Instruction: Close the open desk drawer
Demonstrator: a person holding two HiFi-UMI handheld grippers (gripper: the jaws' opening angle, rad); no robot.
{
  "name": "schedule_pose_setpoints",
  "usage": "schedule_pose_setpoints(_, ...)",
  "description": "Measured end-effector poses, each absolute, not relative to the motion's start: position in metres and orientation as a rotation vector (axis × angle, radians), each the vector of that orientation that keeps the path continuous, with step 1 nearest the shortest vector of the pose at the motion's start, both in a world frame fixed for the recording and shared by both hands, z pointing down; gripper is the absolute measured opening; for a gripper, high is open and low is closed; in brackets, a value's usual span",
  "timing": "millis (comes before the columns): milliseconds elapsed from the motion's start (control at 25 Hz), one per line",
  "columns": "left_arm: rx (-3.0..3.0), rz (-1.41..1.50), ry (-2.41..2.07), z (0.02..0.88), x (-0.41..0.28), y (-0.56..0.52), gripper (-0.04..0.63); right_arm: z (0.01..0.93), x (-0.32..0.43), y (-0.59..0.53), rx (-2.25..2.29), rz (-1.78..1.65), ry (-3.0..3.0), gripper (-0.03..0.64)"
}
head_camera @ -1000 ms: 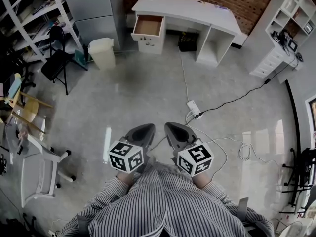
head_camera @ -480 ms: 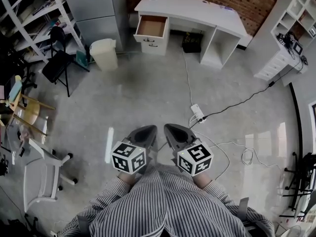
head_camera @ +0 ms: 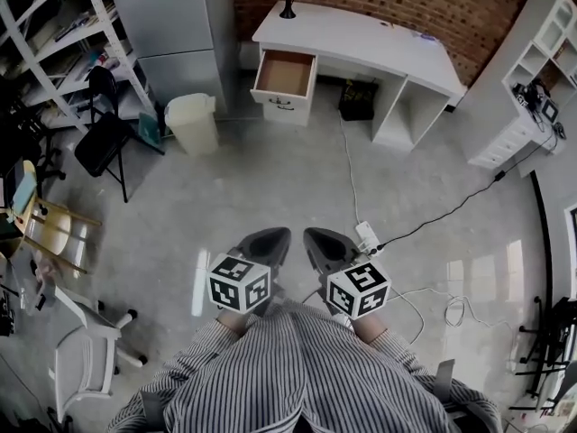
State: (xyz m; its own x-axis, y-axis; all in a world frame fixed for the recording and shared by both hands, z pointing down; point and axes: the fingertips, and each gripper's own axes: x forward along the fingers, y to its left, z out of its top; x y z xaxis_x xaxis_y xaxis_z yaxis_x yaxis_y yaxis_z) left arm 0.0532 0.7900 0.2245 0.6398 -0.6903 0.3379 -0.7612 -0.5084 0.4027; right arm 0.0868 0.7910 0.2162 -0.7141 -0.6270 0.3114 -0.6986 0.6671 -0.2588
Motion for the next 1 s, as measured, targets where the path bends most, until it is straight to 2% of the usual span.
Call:
schedule_pose_setpoints(520, 2.417, 0.21, -1.049, 0.213, -0.008, 0.626, 0.012, 0.203, 0.029, 0.622, 1.231, 0.537, -2.669, 0.017)
schedule_pose_setpoints(1000, 2.358, 0.209, -0.988, 0.239, -0.026, 0.573, 0.012, 0.23, 0.006, 0.569, 1.204, 0.601, -2.6, 0.017)
